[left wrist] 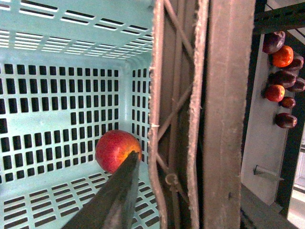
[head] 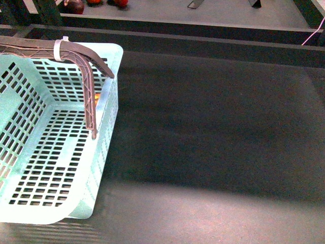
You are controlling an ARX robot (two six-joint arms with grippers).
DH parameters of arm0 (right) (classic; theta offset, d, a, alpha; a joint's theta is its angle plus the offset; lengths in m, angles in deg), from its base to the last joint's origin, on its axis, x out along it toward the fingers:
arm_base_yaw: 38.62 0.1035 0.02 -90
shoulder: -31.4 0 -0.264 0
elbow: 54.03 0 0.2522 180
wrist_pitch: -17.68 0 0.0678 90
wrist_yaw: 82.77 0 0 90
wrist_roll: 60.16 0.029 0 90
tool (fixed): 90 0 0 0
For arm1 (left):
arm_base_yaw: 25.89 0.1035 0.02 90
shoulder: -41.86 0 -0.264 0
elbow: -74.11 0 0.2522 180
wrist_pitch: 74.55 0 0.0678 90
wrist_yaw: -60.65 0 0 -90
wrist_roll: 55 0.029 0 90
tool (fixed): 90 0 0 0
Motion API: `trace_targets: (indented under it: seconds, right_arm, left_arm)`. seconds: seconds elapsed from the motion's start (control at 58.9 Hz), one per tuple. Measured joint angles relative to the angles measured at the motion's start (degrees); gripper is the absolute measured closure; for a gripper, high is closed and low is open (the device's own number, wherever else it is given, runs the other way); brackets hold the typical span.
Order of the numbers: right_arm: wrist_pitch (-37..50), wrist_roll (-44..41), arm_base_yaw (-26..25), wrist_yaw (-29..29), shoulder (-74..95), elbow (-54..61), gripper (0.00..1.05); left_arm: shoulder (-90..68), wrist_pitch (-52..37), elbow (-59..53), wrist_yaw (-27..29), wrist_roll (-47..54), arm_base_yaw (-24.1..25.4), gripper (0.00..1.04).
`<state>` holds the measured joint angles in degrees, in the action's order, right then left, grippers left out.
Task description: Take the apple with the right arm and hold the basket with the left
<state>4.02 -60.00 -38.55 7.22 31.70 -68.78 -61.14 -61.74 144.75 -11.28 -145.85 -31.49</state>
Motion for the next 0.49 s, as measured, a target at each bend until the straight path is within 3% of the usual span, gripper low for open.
trace_targets:
  seconds: [0.272, 0.492]
  right_arm:
    - [0.0, 0.0, 0.0, 0.0, 0.0, 0.0, 0.09]
    - [0.0, 0.0, 0.0, 0.0, 0.0, 0.0, 0.09]
  left_arm:
    - [7.72, 6.88, 1.03, 2.14, 2.05, -2.86, 0.07]
    - [18.71, 9.22, 1.29, 5.95, 8.74, -8.09, 0.07]
